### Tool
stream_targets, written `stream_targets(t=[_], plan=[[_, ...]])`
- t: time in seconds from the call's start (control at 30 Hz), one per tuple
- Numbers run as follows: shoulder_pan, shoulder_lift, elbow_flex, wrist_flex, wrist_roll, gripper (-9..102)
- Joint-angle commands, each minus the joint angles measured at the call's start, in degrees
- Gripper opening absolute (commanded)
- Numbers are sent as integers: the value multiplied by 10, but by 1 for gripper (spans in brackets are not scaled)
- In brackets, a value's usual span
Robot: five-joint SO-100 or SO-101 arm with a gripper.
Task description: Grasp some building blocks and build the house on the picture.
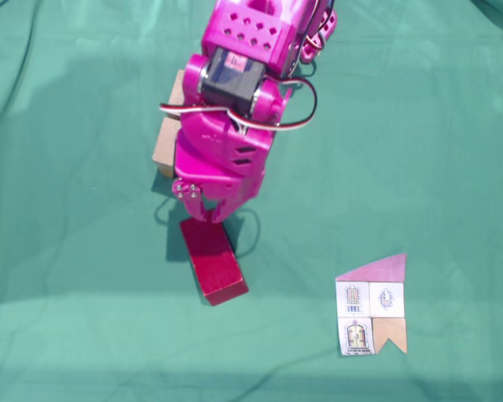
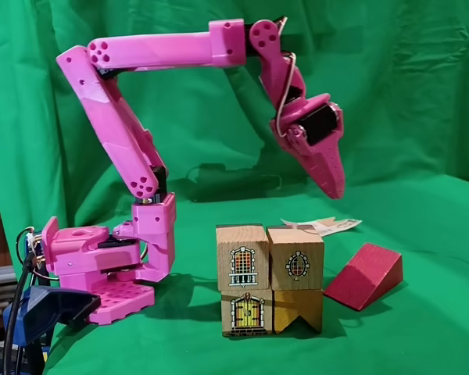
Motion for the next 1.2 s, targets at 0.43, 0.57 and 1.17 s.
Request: stream_targets(t=[0.43, 0.57, 1.17], plan=[[2, -88, -43, -8, -3, 0], [2, -134, -85, -8, -3, 0], [38, -338, -206, -8, -4, 1]])
